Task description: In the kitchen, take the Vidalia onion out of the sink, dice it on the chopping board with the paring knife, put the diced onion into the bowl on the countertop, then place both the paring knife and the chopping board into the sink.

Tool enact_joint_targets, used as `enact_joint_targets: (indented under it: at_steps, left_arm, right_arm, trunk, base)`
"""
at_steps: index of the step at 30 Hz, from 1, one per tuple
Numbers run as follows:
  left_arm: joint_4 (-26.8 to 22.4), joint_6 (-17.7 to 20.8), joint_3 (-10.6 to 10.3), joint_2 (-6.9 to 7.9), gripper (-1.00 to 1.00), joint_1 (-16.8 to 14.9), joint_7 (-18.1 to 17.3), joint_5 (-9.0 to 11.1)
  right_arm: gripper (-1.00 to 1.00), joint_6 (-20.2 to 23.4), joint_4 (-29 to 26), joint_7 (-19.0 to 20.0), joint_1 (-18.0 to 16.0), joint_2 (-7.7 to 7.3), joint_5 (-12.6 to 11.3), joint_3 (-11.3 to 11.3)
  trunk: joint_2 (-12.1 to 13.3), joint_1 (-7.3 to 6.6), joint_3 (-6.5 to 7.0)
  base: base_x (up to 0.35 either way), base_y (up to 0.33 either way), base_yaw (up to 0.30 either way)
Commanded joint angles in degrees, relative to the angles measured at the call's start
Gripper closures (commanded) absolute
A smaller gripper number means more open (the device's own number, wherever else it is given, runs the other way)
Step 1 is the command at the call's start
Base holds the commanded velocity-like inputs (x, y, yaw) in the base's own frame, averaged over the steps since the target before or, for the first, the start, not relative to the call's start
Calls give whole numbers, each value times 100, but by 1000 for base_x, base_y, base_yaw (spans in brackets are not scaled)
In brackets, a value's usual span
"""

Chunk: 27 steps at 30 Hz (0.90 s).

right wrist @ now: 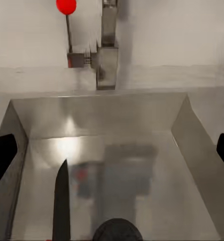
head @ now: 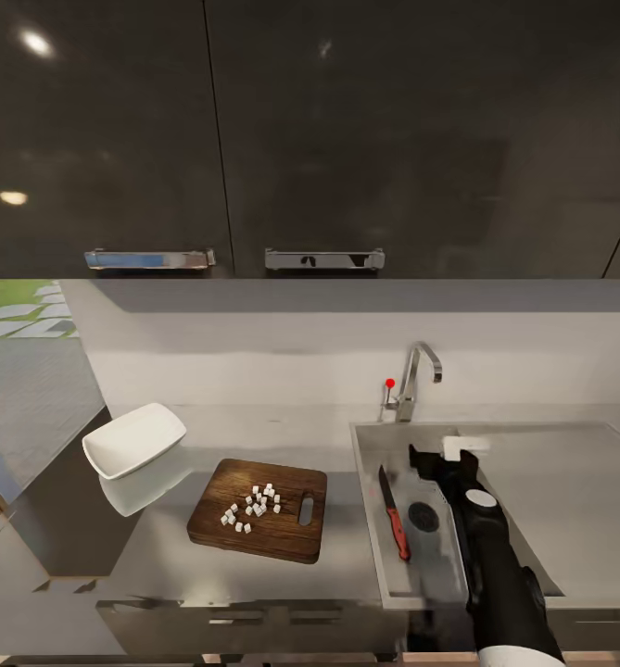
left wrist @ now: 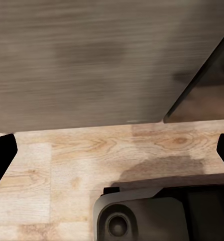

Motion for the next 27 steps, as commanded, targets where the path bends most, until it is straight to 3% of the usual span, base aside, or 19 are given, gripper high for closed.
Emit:
enact_joint_targets:
  at_steps: [1, 5, 12, 19, 27]
  left_arm:
    - [-2, -9, -22, 5, -100, -1, 28, 3]
    - [14, -9, -24, 7, -100, -1, 28, 3]
    - [-6, -9, -18, 10, -100, -2, 28, 7]
    - [9, -9, -18, 10, -100, -2, 28, 11]
    - [10, -9, -18, 10, -100, -1, 28, 11]
  right_arm:
    - [-100, 76, -258, 55, -5, 14, 61, -15]
    - [-100, 121, -588, 101, -5, 14, 57, -6]
    - [-100, 401, -583, 702, -5, 14, 55, -1]
    - [-100, 401, -415, 750, -5, 14, 55, -9]
    - [-100, 399, -400, 750, -4, 14, 59, -16]
  trunk:
    - [-12, 4, -12]
    - [-12, 4, -12]
    - [-12, 4, -12]
    - [-12, 4, -12]
    - [-12, 4, -12]
  base:
    - [0, 0, 0]
    - [-30, 2, 0]
    - [-279, 96, 0]
    - [-269, 180, 0]
    - [-24, 300, 0]
